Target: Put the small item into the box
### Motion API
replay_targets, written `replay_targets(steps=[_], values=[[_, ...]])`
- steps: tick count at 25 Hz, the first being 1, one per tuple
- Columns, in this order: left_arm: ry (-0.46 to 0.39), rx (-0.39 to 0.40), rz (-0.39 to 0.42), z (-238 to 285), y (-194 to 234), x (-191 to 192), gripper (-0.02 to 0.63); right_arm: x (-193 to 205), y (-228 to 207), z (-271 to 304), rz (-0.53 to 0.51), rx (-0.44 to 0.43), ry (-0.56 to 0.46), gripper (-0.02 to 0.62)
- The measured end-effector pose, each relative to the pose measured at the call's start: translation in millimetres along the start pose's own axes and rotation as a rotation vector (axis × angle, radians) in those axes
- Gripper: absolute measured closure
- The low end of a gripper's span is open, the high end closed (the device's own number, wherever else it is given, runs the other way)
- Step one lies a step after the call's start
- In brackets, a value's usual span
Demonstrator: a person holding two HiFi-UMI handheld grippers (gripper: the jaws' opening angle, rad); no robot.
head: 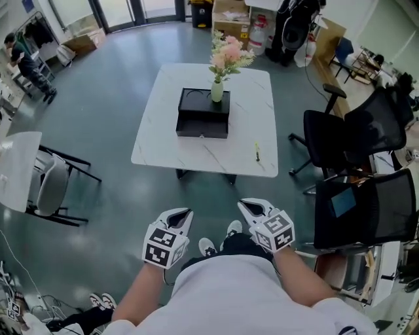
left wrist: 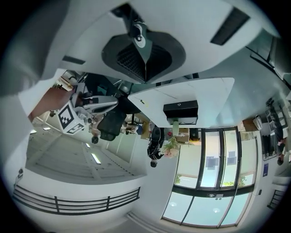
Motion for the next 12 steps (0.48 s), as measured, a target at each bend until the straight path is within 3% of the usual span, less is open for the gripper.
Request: replay_targets(steps=[12], values=[[0.055, 0.007, 0.01, 38, 40, -18, 0.589, -5, -68, 51, 0.04, 0.077, 0.065, 0.578]])
Point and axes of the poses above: the fingertips, and each gripper's own axes: z forward along the fingers, y to its left, x out of its underside, the point moved 5 cm from there along -z, backward along the fingers
